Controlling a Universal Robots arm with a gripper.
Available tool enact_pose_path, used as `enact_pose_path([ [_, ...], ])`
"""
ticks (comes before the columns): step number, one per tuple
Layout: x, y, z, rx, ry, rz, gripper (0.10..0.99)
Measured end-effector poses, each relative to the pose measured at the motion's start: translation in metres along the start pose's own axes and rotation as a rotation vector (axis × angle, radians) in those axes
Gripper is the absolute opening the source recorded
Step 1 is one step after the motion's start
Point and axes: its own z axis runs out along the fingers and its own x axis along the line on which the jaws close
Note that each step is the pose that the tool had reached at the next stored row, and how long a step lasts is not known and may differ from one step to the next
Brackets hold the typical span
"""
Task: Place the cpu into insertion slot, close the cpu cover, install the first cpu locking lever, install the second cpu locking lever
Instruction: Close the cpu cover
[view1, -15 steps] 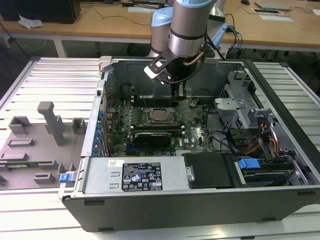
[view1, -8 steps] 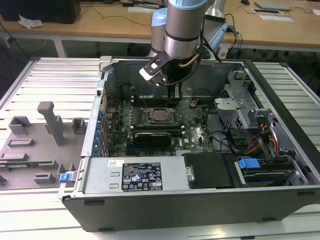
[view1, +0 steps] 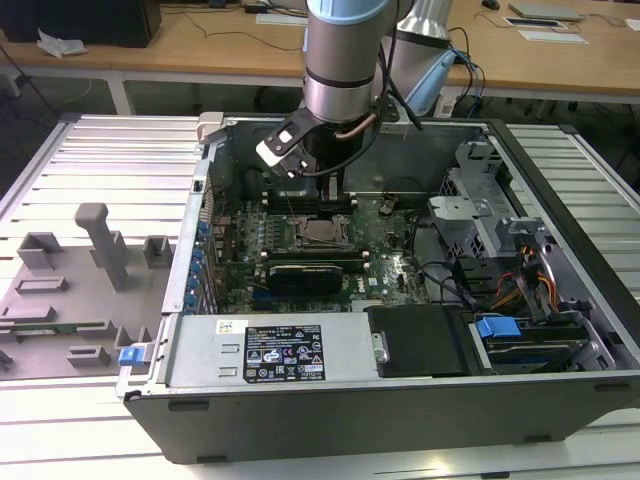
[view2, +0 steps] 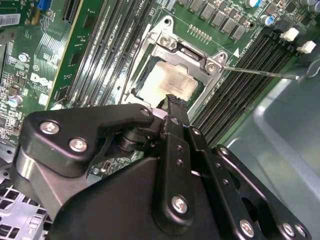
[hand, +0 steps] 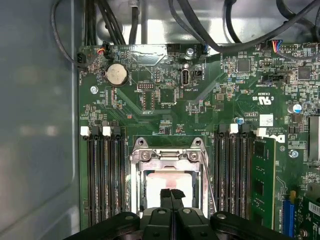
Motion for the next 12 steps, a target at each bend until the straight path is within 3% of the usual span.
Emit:
enact_pose_path([
  [3, 0.0, -0.0001, 0.0, 0.001, 0.0, -0.022, 0.106],
  [12, 0.0, 0.0, 0.0, 0.008, 0.0003, -0.242, 0.106],
])
